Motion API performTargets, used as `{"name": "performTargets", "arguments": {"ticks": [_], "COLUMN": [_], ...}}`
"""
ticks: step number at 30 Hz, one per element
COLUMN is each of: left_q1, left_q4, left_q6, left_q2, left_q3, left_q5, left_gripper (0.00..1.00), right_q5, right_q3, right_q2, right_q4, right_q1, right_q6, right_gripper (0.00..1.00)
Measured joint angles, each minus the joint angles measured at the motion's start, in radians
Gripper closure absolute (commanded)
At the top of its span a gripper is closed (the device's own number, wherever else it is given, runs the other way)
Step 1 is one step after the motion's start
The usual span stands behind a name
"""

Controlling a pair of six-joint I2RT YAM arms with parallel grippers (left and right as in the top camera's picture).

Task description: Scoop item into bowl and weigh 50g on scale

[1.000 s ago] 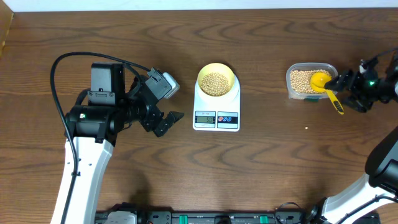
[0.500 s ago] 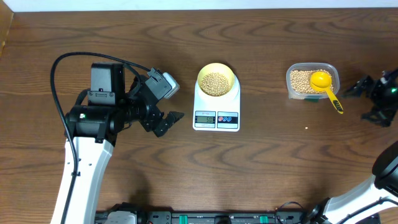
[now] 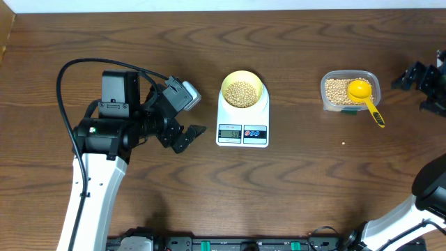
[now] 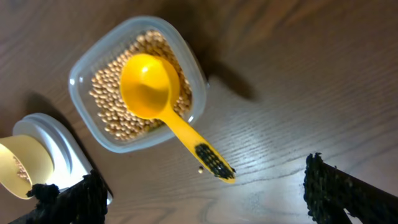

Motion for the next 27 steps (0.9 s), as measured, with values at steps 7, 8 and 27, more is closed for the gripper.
{"name": "performTargets", "arguments": {"ticks": [7,8,27], "left_q1": [0.000,0.000,0.000], "left_q4": [0.000,0.000,0.000], "left_q6": [0.000,0.000,0.000], "left_q2": [0.000,0.000,0.000], "left_q3": [0.000,0.000,0.000], "left_q5": [0.000,0.000,0.000], "left_gripper": [0.01,0.01,0.01], "right_q5": [-0.018,-0.024,-0.058], "right_q3": [0.074,0.082,0.298], "right_q2": [0.000,0.000,-0.150], "right_q4": [-0.020,-0.020,-0.162], "right_q1": [0.032,0.035,0.100], "right_q6": [0.002,0.005,0.058], "right_gripper": [0.02,0.02,0.01]}}
